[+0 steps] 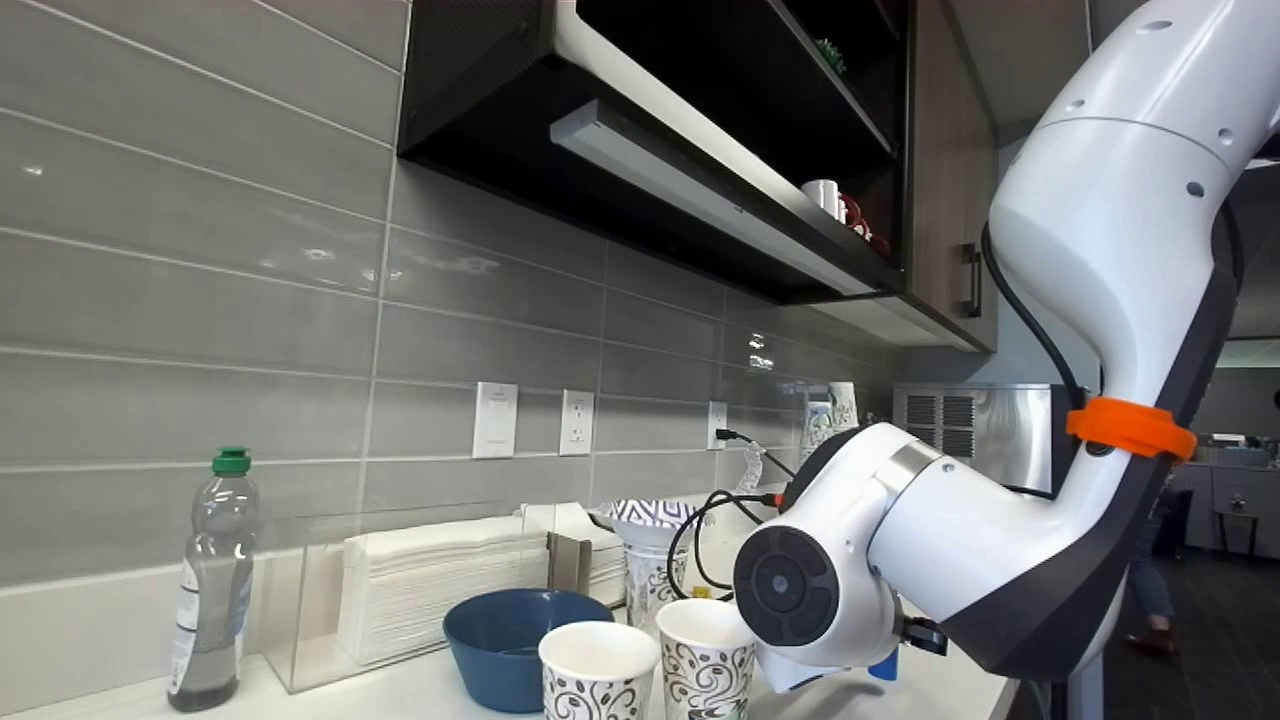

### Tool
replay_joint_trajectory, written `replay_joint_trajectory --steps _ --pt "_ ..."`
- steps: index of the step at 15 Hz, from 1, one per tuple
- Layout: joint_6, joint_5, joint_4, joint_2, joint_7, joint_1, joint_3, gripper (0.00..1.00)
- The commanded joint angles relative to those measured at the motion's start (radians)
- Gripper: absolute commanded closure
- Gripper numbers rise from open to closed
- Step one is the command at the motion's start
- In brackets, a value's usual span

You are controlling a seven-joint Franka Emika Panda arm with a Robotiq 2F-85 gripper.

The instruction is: Put the blue block in an upright position

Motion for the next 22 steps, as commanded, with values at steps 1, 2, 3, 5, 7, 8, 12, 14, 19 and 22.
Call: replay_joint_trajectory --steps 1,2,3,5,7,8,12,14,19,22 --pt "0.003 -0.035 -0.013 -0.002 -0.052 -0.005 0.008 0.92" --pt "0.004 -0.036 -0.014 -0.001 -0.055 -0.005 0.008 0.92" --pt "0.007 -0.032 -0.016 0.000 -0.058 -0.005 0.010 0.92" --pt "0.017 -0.027 -0.021 0.000 -0.066 -0.007 0.011 0.92" --pt "0.021 -0.025 -0.025 -0.002 -0.072 -0.008 0.012 0.92" --pt "0.021 -0.024 -0.026 -0.002 -0.074 -0.008 0.013 0.92" --pt "0.016 -0.016 -0.023 0.000 -0.071 -0.007 0.013 0.92" --pt "0.016 -0.006 -0.023 0.000 -0.070 -0.008 0.014 0.92" --pt "0.011 0.029 -0.018 0.002 -0.066 -0.009 0.016 0.92" --pt "0.002 0.071 -0.014 0.004 -0.063 -0.008 0.018 0.92"
